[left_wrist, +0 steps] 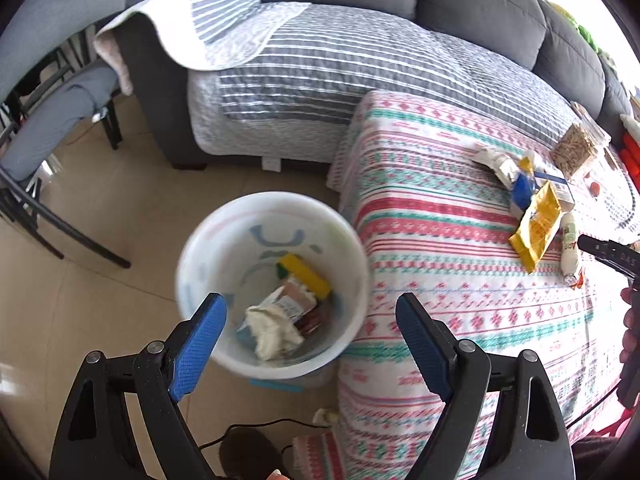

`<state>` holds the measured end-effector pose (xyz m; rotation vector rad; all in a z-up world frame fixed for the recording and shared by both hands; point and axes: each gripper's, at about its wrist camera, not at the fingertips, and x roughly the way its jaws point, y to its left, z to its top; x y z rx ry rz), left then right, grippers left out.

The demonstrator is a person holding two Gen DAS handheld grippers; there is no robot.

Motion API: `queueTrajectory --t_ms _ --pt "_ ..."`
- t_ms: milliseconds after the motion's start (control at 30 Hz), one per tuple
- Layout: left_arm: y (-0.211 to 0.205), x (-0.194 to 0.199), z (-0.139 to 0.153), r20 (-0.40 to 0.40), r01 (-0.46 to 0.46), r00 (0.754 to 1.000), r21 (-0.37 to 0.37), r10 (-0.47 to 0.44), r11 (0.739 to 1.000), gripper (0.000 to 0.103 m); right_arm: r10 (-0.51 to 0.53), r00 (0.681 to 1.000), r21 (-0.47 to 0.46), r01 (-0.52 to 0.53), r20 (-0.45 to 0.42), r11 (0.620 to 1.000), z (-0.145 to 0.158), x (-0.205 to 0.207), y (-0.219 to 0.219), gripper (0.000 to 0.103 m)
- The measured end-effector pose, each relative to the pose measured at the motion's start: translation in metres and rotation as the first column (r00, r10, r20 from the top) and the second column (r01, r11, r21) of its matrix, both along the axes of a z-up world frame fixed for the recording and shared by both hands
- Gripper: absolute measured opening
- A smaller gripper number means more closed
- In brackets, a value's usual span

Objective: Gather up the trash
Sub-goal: 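Grasp the white bottle with the right tool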

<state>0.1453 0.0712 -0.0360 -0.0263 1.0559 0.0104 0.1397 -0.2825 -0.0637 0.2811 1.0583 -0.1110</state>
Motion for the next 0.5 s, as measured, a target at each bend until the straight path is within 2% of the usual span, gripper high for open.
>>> queueTrajectory --t_ms 133,333,500 --pt "-0.025 0.010 -0.001 0.007 0.026 1.000 0.006 -0.026 1.000 0.089 -0.025 0.999 0.016 0.025 -0.027 1.000 -0.012 0.006 -0.014 0.056" --pt "-0.069 0.029 -0.004 0.022 0.097 0.995 0.009 -0.097 0.995 0.089 -0.029 0.997 0.011 0.030 -0.077 1.000 -0.032 0.018 -0.015 0.046" --pt "-0.109 0.042 -0.011 0.031 0.173 0.984 0.004 -0.173 0.985 0.089 -0.016 0.996 0.030 0.019 -0.087 0.999 -0.035 0.021 -0.017 0.043"
